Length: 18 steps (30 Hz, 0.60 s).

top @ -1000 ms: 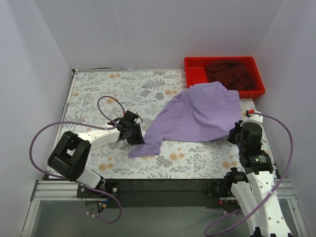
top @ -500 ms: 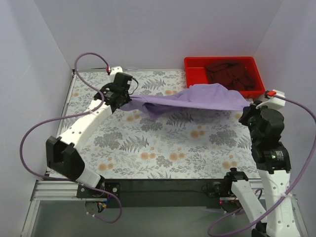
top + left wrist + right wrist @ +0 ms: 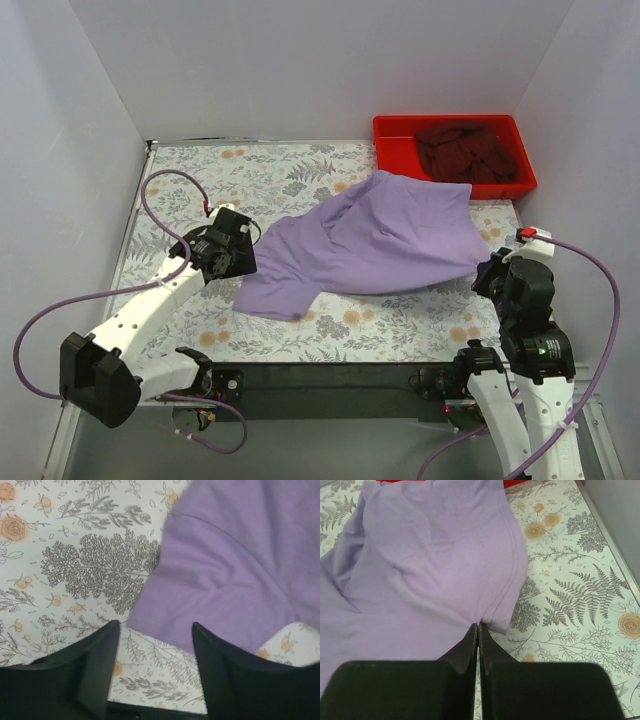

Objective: Fold and stack the t-shirts
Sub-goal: Flatten the tshirt out

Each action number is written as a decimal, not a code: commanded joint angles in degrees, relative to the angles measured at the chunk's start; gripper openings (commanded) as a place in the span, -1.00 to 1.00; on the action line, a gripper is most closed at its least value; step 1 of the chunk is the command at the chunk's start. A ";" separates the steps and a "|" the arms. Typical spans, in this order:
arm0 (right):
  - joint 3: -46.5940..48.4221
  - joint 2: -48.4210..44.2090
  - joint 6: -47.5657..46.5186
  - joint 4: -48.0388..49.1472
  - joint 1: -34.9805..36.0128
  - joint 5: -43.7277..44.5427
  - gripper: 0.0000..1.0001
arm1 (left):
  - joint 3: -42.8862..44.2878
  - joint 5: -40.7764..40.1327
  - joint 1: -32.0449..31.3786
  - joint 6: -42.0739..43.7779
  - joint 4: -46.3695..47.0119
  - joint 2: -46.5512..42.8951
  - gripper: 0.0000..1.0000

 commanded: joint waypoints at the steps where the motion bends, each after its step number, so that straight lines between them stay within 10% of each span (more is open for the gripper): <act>1: 0.64 -2.61 1.31 -0.66 0.46 -0.06 -0.97 | 0.74 5.74 0.42 -3.27 -0.62 -8.26 0.28; 5: 0.81 -1.74 1.32 -0.58 0.55 -1.20 -0.93 | 1.27 7.67 0.42 -4.33 -0.45 -9.59 0.54; 18: -1.73 2.75 -0.62 1.18 0.46 -7.97 -0.92 | -13.49 20.42 -3.35 -14.96 5.80 -4.40 0.28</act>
